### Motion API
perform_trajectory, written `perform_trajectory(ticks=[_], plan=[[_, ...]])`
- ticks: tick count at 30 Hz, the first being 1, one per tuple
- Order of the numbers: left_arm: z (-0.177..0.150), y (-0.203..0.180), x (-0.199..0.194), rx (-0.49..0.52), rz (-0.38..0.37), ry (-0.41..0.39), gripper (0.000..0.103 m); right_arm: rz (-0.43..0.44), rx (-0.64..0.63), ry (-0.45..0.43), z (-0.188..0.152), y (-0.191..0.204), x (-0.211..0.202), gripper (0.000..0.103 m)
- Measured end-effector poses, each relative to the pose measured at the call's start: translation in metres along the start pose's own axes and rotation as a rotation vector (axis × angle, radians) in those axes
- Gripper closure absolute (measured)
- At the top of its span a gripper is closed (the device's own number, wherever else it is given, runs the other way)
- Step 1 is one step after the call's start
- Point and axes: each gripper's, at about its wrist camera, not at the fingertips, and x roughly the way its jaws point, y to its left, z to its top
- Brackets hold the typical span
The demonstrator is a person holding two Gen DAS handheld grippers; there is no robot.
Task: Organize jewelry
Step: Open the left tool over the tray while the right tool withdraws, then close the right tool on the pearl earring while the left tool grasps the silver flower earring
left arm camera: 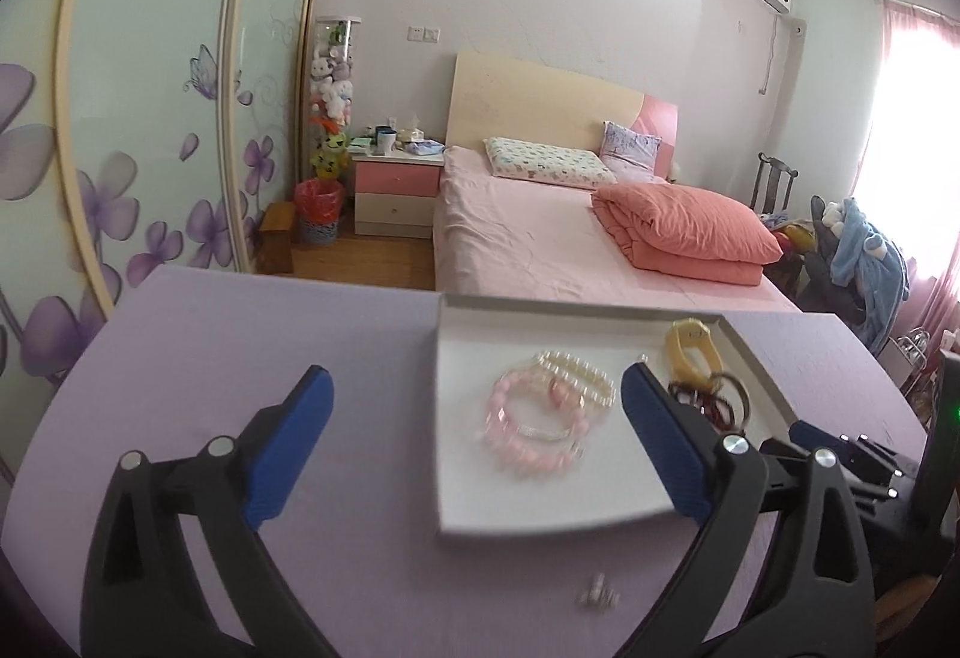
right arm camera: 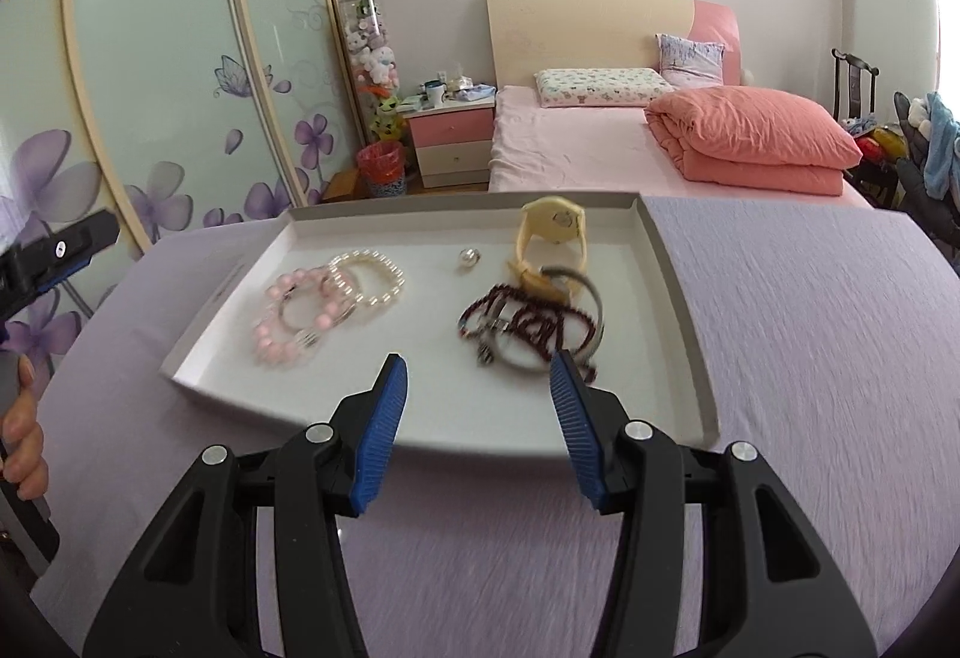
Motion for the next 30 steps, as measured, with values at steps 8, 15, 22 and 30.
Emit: perform_trajectory(ticks=[8, 15, 22, 30], plan=[[-0.034, 0.021, -0.035, -0.033, -0.018, 0.037, 0.004, 0.027, -0.01, 0.062, -0.034, 0.021, -0.009, 0.051], [-0.045, 0.034, -0.045, -0.044, 0.001, 0.036, 0.004, 0.044, -0.051, 0.138, -0.05, 0.045, 0.0, 0.052], [-0.047, 0.046, -0.05, -0.062, 0.001, 0.033, 0.004, 0.018, -0.097, 0.168, -0.054, 0.061, 0.01, 0.06], [-0.048, 0.055, -0.049, -0.081, 0.001, 0.04, 0.004, -0.005, -0.121, 0.208, -0.054, 0.069, 0.02, 0.073]])
